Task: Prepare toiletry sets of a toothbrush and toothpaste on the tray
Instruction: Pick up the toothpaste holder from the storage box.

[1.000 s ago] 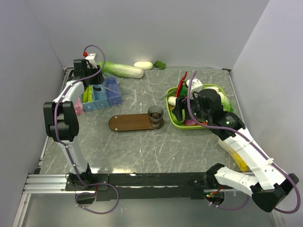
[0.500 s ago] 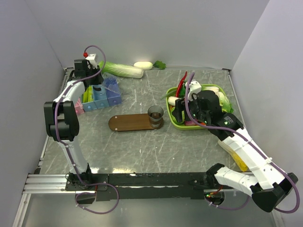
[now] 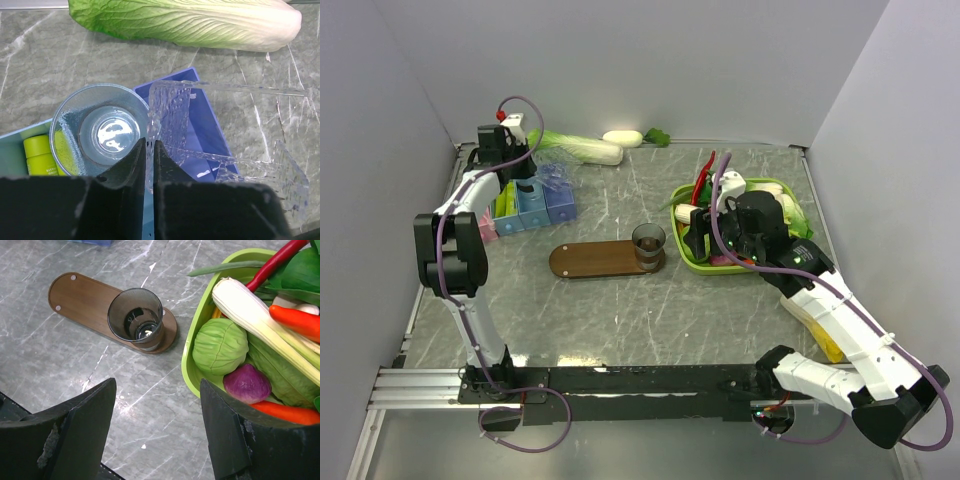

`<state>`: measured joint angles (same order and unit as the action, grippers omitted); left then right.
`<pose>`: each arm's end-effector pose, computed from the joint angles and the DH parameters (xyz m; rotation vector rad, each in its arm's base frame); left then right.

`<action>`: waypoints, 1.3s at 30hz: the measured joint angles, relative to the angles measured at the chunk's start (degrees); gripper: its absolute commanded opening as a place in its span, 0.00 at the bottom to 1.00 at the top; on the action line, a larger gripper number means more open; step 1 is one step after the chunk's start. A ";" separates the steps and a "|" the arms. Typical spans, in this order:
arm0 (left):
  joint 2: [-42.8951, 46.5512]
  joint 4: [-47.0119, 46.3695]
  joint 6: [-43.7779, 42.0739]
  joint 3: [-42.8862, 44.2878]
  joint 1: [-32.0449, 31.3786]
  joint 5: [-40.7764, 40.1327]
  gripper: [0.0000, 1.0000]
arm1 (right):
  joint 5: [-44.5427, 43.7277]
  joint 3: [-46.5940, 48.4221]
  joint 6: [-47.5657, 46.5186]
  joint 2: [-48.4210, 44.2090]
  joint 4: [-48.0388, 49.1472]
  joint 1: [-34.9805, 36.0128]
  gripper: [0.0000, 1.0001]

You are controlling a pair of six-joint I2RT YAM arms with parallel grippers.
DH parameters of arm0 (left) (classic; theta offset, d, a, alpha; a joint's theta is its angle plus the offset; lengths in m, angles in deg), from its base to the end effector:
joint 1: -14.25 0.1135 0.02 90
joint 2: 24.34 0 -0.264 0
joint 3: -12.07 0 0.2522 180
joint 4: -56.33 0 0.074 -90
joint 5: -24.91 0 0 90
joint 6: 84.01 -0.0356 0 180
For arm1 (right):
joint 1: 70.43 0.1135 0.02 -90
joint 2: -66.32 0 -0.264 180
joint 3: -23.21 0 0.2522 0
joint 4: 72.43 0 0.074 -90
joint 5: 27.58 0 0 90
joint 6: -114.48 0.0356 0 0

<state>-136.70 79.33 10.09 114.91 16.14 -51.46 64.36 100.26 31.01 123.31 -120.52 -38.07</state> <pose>0.4608 0.0068 0.2576 0.0281 2.1328 -0.2768 0.1766 0.1133 0.3699 -0.4880 2.0331 0.4513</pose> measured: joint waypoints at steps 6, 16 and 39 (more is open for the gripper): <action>0.00 -0.02 0.02 0.00 -0.07 -0.04 0.01 | -0.04 0.00 0.02 0.00 0.00 0.00 0.75; 2.16 -0.04 1.40 -0.07 -0.68 -0.66 0.01 | -0.61 -0.74 0.35 -1.25 -0.13 0.00 0.75; 18.97 4.09 2.67 -6.27 -14.10 -15.23 0.01 | -0.66 -0.52 1.25 -4.35 -0.37 0.00 0.78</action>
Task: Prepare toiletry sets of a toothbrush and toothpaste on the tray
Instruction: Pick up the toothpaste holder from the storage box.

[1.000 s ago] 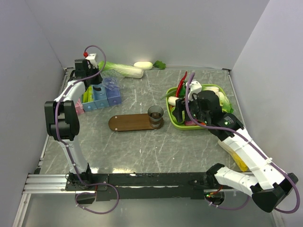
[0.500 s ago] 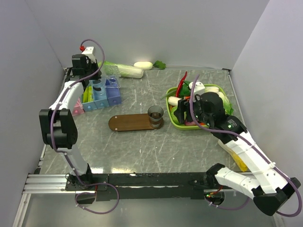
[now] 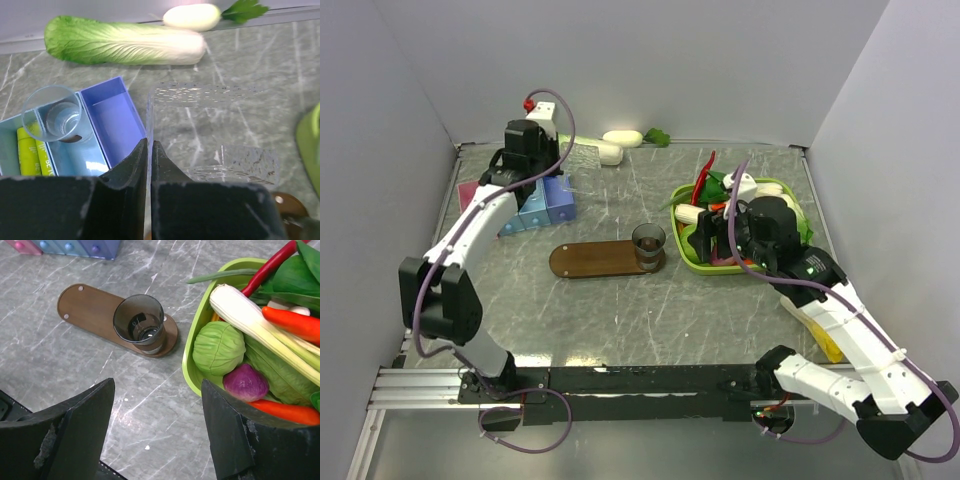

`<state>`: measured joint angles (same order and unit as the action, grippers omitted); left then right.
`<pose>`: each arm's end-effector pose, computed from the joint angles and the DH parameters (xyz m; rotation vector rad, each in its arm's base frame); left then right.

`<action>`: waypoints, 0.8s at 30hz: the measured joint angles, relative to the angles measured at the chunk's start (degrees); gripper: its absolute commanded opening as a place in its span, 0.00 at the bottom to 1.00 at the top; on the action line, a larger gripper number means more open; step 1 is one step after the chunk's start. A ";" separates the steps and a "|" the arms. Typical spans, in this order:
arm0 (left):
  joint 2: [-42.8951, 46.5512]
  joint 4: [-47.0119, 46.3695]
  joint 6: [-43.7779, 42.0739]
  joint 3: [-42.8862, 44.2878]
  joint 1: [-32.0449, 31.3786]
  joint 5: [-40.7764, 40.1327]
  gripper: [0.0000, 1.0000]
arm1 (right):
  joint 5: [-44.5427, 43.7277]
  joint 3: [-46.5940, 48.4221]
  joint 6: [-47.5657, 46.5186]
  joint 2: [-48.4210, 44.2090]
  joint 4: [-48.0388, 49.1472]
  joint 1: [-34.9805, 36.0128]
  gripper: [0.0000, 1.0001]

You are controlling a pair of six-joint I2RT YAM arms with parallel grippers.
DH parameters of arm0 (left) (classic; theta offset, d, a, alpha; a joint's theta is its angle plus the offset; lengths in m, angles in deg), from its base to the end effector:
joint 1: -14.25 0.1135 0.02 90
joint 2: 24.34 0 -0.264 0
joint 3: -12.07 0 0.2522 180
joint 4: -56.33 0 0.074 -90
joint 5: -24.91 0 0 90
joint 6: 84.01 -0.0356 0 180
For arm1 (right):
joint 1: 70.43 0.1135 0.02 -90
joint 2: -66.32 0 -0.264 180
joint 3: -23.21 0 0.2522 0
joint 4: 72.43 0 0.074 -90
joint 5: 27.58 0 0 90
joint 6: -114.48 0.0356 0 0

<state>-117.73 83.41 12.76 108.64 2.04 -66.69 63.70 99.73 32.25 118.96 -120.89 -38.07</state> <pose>0.3791 -0.0810 0.3466 0.0765 1.9911 -0.1863 0.1601 0.1024 0.3798 -0.4467 1.9812 0.4688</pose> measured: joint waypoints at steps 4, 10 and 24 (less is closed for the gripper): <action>3.98 1.60 1.11 -0.52 -1.60 -1.29 0.01 | 1.20 1.07 -0.15 1.33 0.09 0.00 0.78; 10.16 3.02 3.19 -6.21 -1.11 -2.19 0.01 | 5.11 5.97 -0.81 5.03 1.01 0.70 0.73; 21.49 7.13 3.56 -19.26 -1.38 5.35 0.01 | 11.43 23.02 -10.47 24.59 1.25 13.86 0.72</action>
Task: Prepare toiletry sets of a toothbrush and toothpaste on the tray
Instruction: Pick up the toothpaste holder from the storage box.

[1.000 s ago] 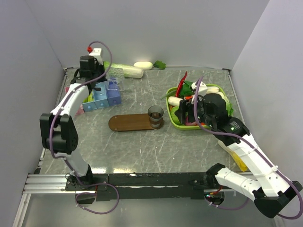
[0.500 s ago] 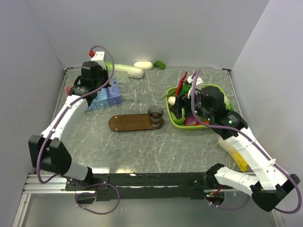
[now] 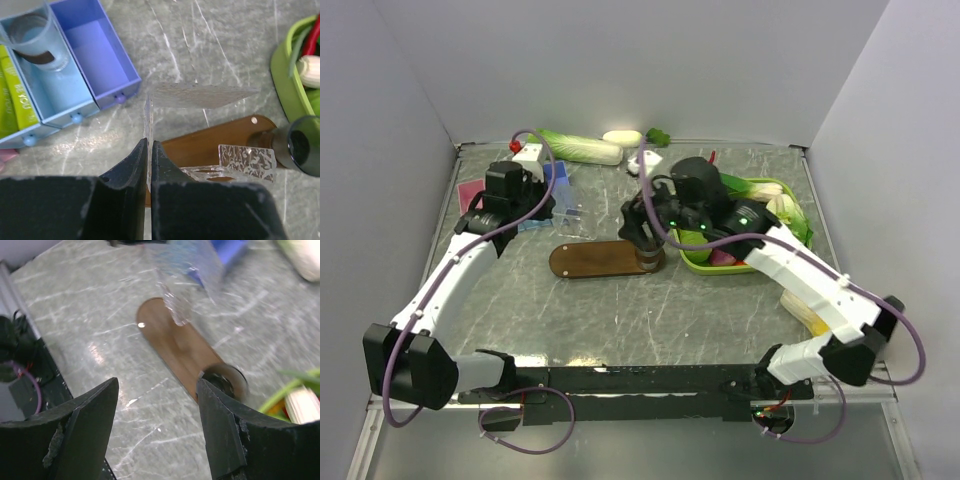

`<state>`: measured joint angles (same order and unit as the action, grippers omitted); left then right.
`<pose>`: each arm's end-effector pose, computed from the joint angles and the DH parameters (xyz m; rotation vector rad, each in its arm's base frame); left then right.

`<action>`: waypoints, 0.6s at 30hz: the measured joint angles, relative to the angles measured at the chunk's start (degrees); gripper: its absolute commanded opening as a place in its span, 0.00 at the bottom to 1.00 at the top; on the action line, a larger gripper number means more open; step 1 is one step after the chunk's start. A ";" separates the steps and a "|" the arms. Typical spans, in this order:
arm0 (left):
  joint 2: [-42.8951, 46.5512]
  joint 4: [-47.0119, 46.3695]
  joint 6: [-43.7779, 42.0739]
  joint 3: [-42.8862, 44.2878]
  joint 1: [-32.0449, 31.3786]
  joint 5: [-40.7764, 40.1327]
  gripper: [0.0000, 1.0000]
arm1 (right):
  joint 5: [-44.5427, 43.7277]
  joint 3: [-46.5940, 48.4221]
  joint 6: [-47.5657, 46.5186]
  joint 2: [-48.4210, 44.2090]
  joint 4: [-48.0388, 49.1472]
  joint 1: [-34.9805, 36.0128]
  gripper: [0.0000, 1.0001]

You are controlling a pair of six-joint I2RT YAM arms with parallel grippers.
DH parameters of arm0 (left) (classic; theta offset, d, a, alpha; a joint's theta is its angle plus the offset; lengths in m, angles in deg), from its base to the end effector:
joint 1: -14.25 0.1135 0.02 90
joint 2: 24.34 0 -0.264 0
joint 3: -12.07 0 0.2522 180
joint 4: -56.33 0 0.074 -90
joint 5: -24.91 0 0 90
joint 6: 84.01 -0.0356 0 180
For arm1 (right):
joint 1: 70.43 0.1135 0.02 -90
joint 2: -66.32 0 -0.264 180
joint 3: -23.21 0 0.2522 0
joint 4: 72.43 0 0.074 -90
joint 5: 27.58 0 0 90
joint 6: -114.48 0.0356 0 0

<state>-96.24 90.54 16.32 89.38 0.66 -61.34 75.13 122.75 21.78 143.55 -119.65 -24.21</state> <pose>0.2765 -0.0692 0.3355 0.0998 2.0859 -0.3227 0.1975 0.2174 0.4209 -0.9864 1.8148 0.7006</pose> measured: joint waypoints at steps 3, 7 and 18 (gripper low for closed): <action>0.68 0.09 -0.11 -1.25 0.00 1.90 0.01 | 2.84 2.19 -2.05 3.93 0.02 1.01 0.71; 0.85 0.46 -0.15 -2.12 0.00 4.63 0.01 | 5.57 6.56 -4.07 9.62 -0.15 1.77 0.68; 1.20 0.39 -0.15 -2.43 -0.35 12.13 0.01 | 7.85 12.50 -7.76 19.87 -0.90 2.86 0.65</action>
<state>-95.04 90.93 16.17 86.95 0.31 -49.21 82.98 135.25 14.02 163.42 -120.54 -21.35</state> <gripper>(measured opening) 0.087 0.665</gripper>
